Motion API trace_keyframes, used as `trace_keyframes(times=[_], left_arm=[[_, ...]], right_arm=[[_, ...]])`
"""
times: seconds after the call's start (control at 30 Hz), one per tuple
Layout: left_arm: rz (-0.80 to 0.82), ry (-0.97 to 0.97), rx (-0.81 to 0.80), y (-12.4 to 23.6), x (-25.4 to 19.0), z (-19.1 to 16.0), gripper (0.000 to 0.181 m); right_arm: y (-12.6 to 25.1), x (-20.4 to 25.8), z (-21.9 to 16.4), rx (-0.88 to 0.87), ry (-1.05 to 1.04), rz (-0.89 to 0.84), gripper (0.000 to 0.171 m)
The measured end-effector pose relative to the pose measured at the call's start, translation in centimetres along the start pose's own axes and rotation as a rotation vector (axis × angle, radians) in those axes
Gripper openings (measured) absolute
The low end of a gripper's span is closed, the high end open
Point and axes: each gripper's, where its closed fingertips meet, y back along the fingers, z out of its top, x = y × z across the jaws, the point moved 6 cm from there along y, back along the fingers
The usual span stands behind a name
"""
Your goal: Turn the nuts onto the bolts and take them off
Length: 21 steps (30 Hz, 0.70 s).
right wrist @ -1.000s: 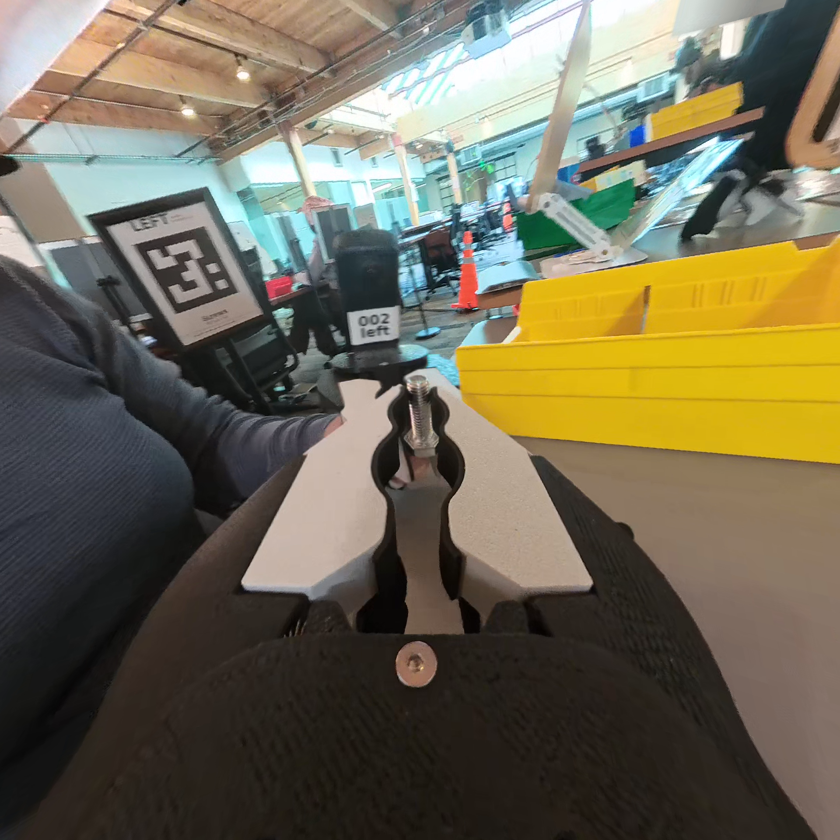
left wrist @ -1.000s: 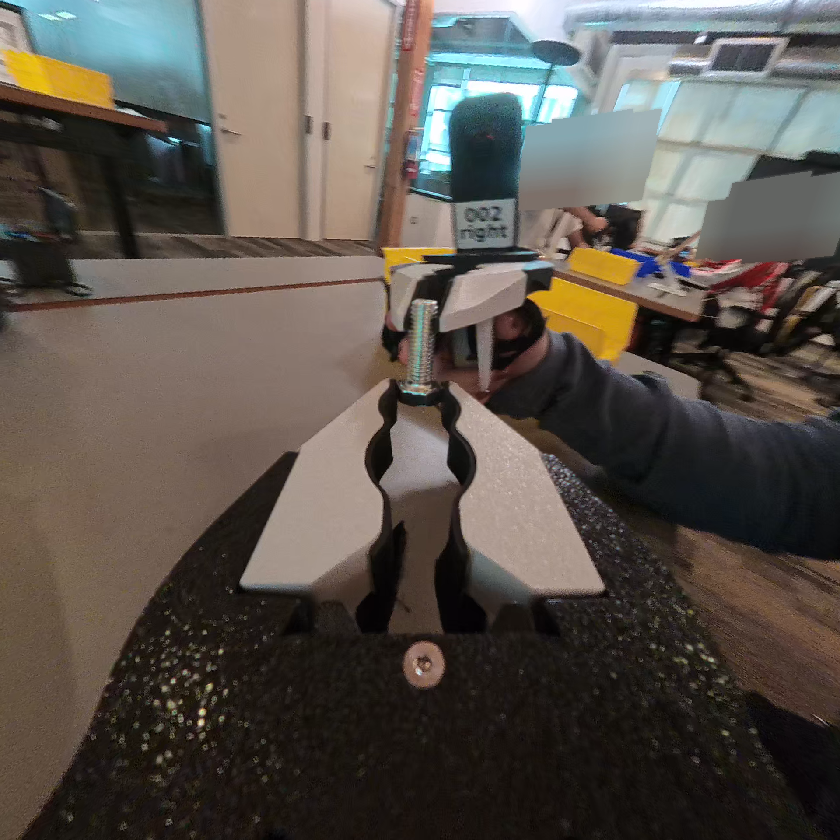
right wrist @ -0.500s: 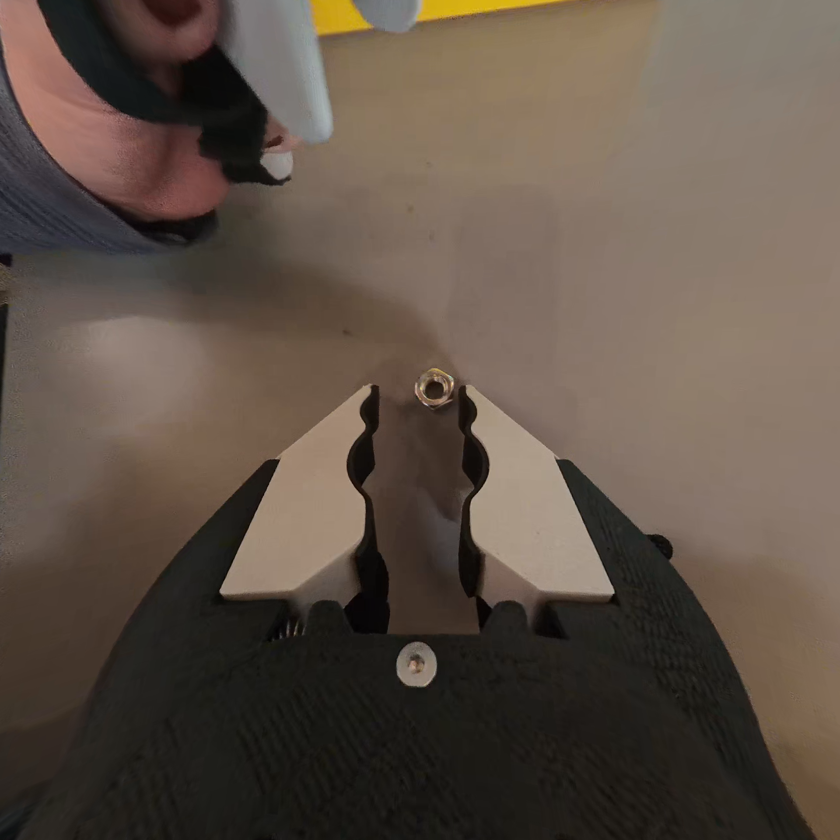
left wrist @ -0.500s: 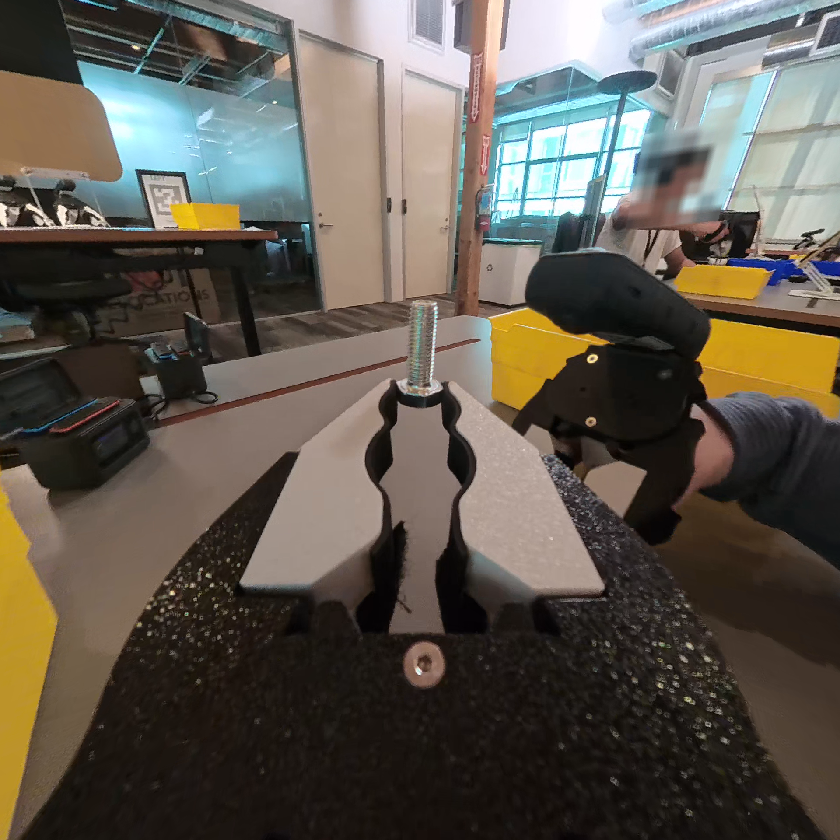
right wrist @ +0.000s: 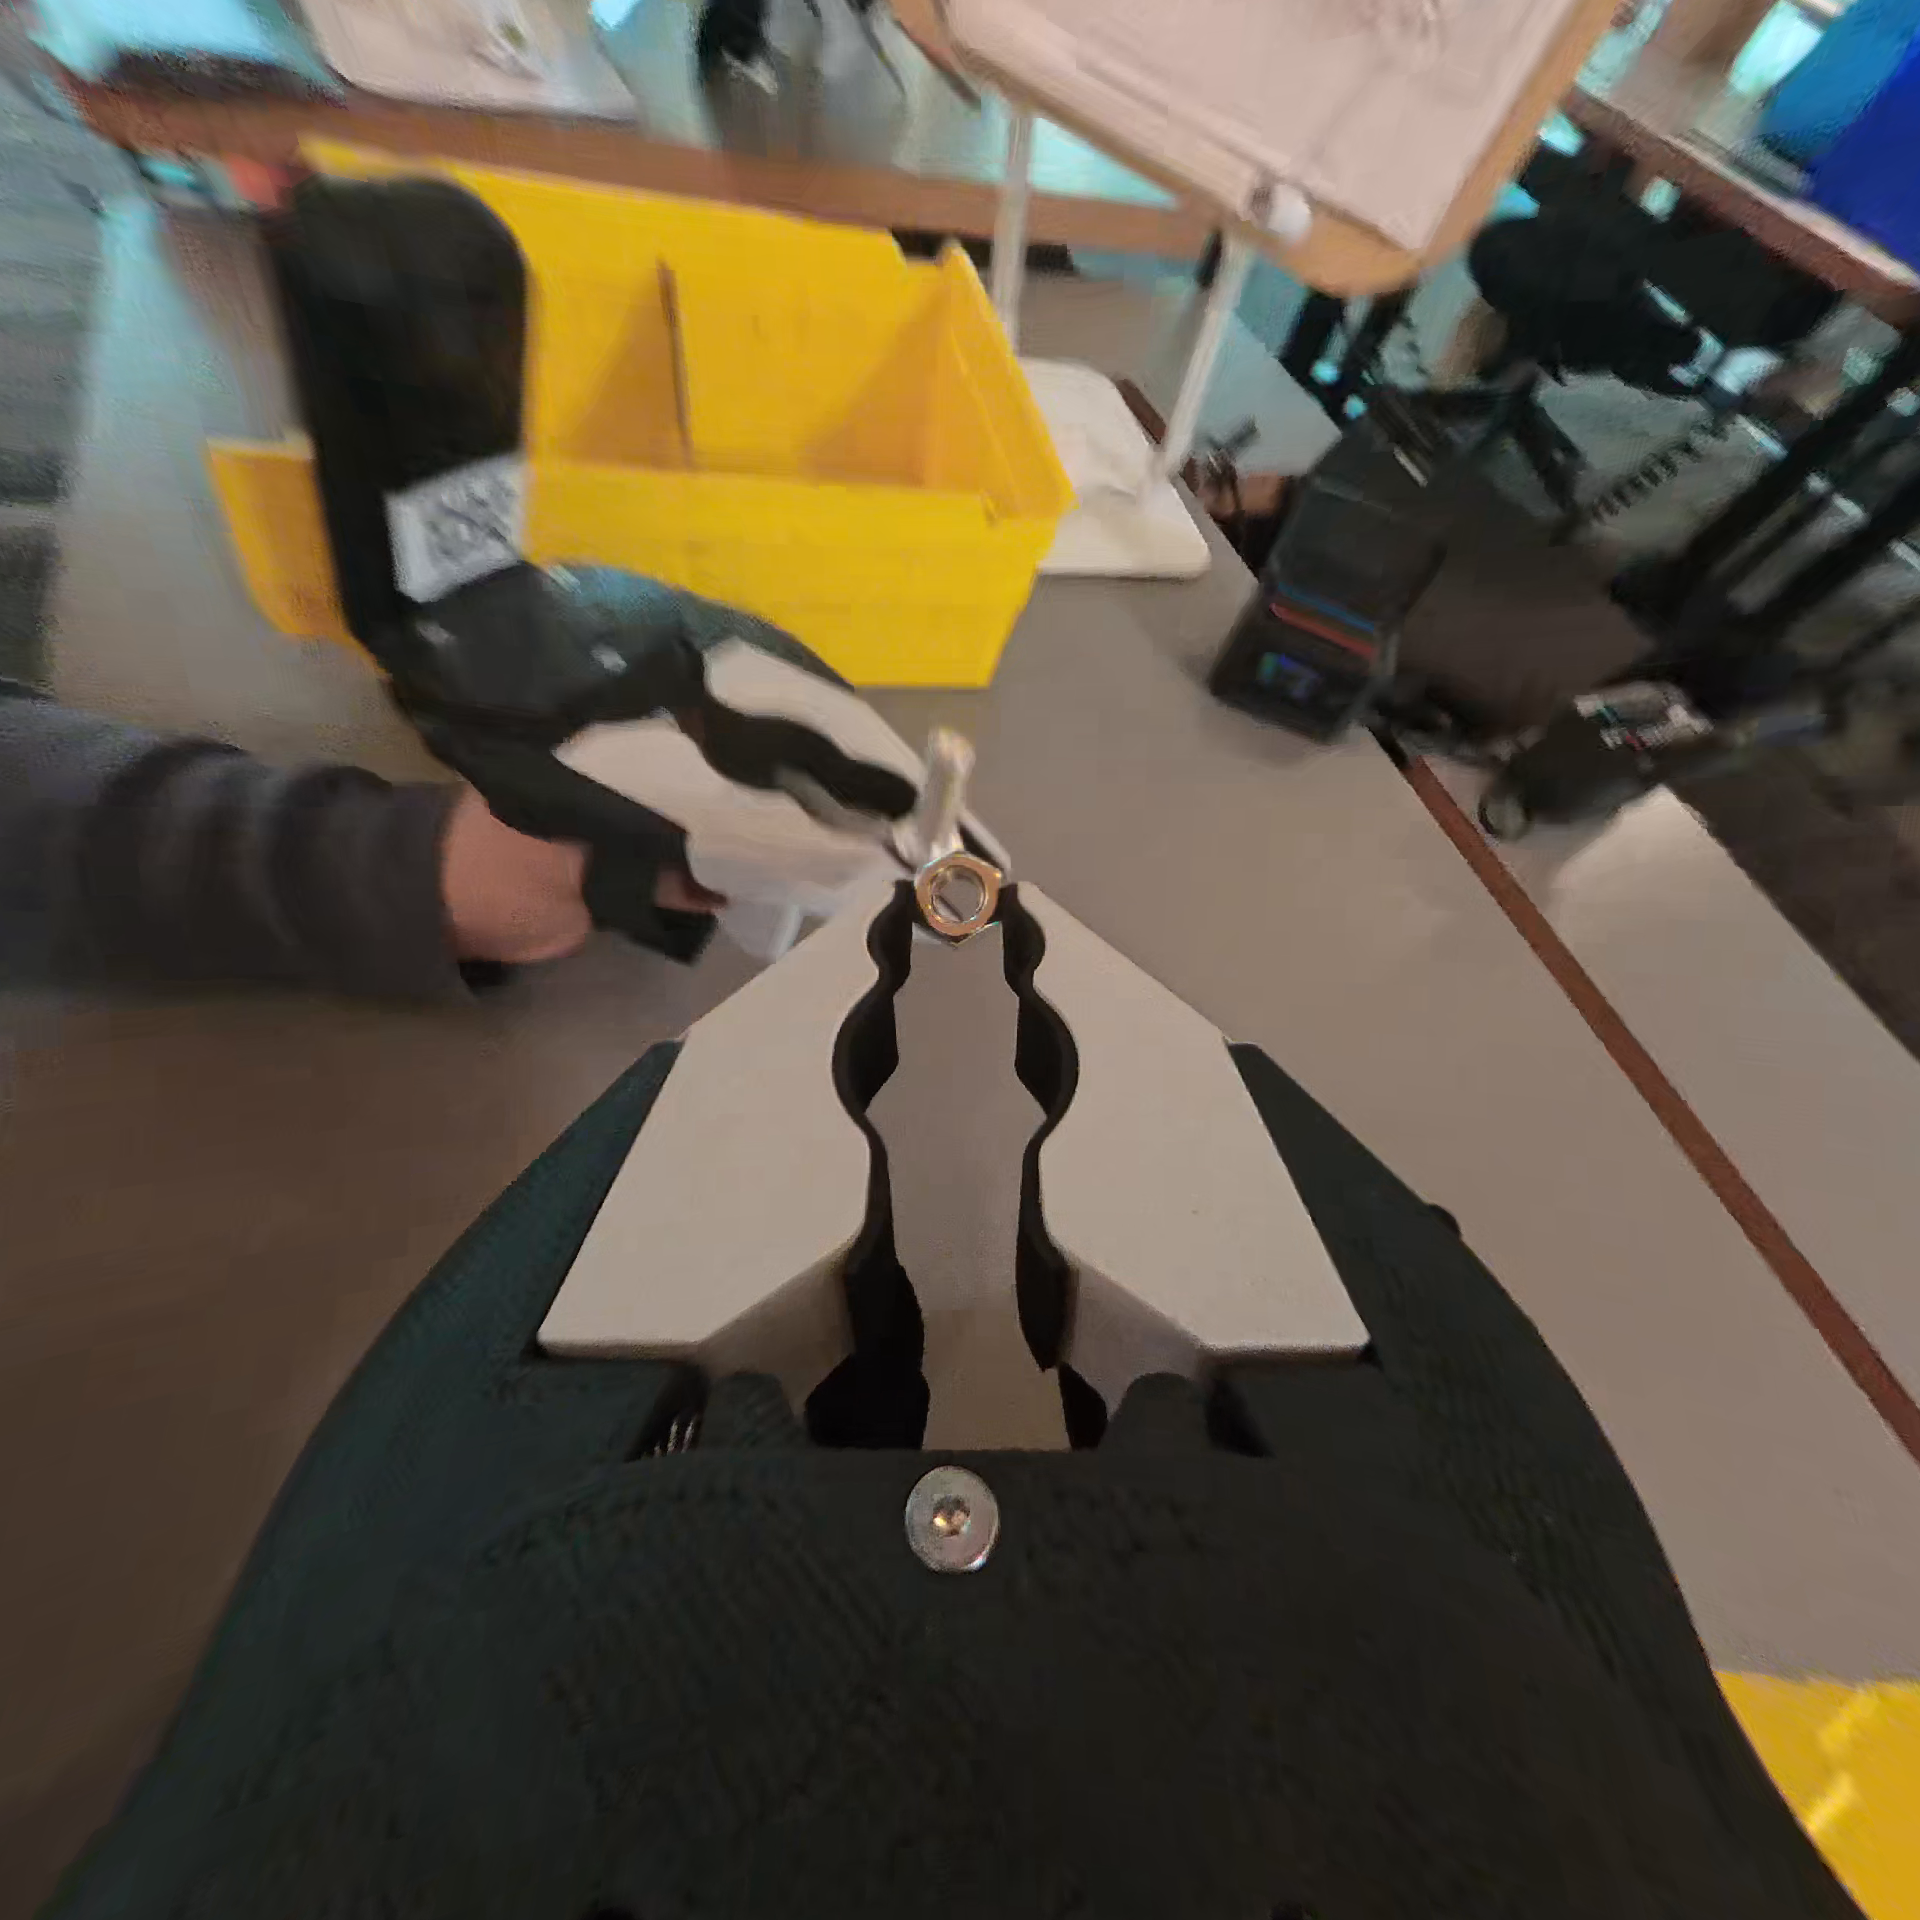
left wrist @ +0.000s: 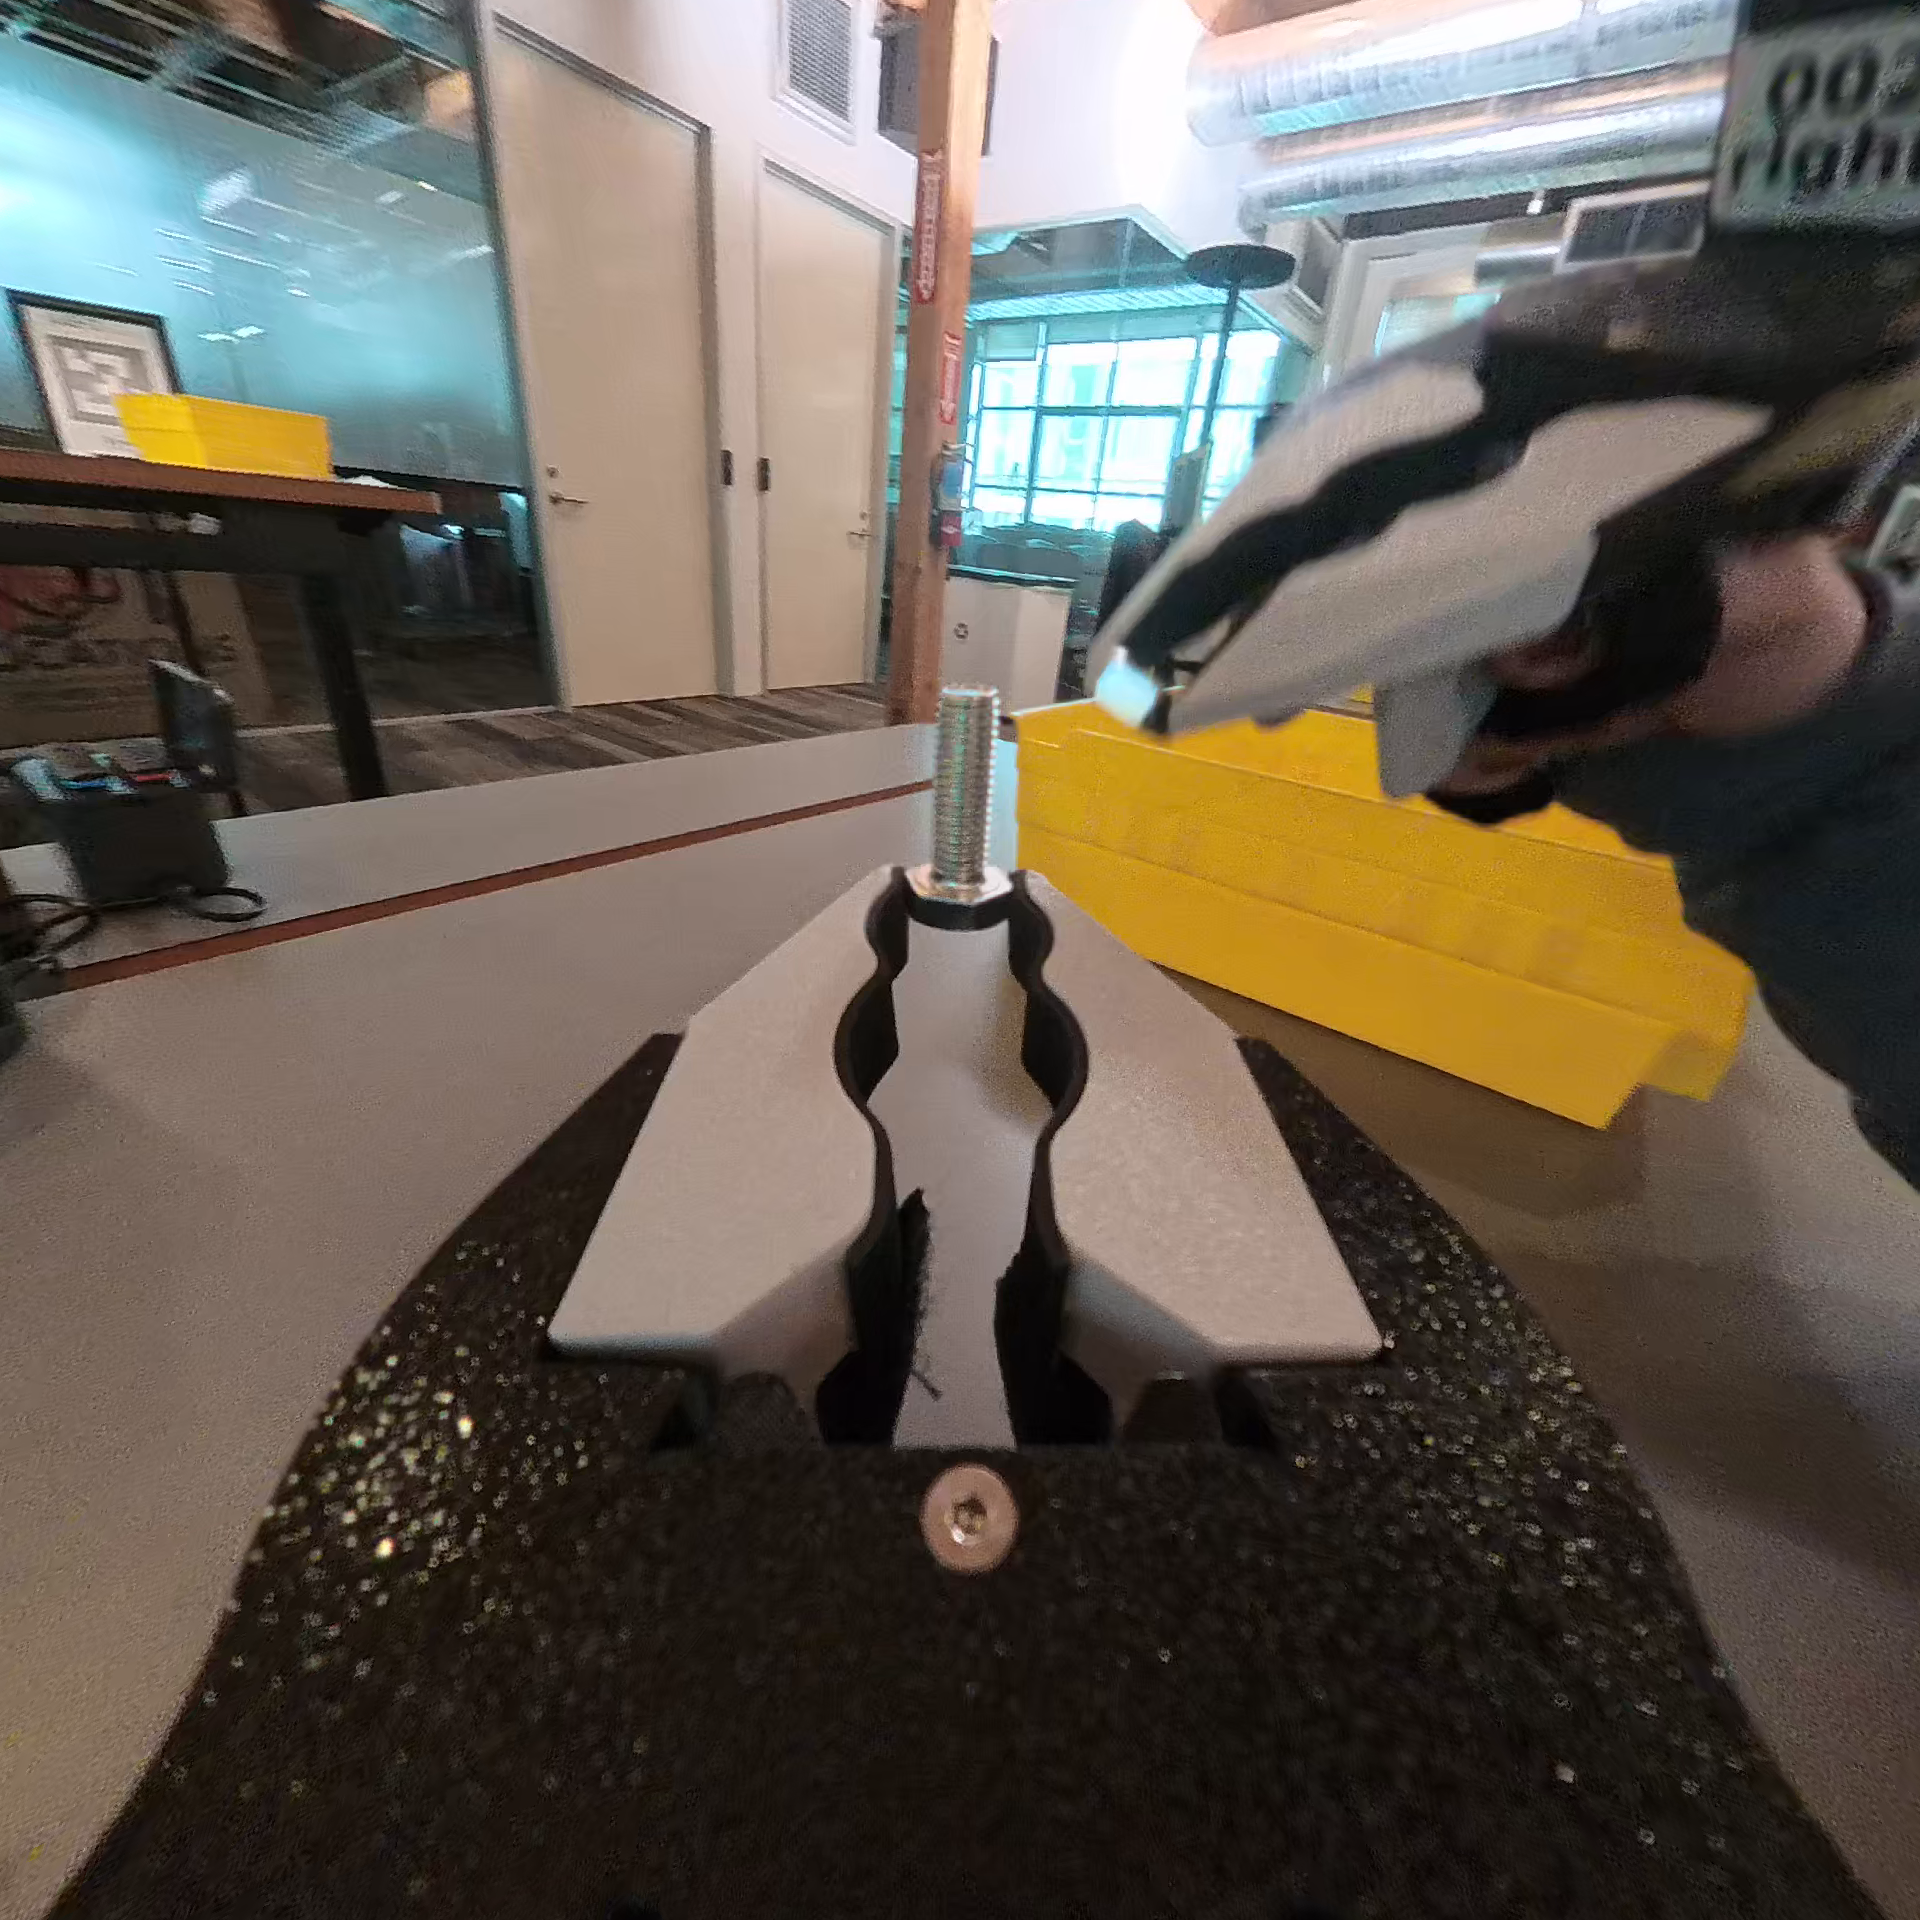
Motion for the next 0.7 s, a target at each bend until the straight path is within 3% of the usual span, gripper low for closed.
trace_keyframes(times=[0.03,0.4,0.7], left_arm=[[-0.017,-0.001,0.012,-0.2,-0.3,-0.1,0.017],[-0.108,-0.026,0.091,-0.9,-2.0,-0.8,0.017],[-0.182,0.009,0.060,-0.8,-2.5,-0.6,0.017]], right_arm=[[0.3,0.1,0.8,-0.002,0.005,0.039,0.015],[-1.2,-0.6,1.5,0.349,0.050,0.250,0.015],[-1.0,-1.0,1.7,0.366,0.015,0.404,0.015]])
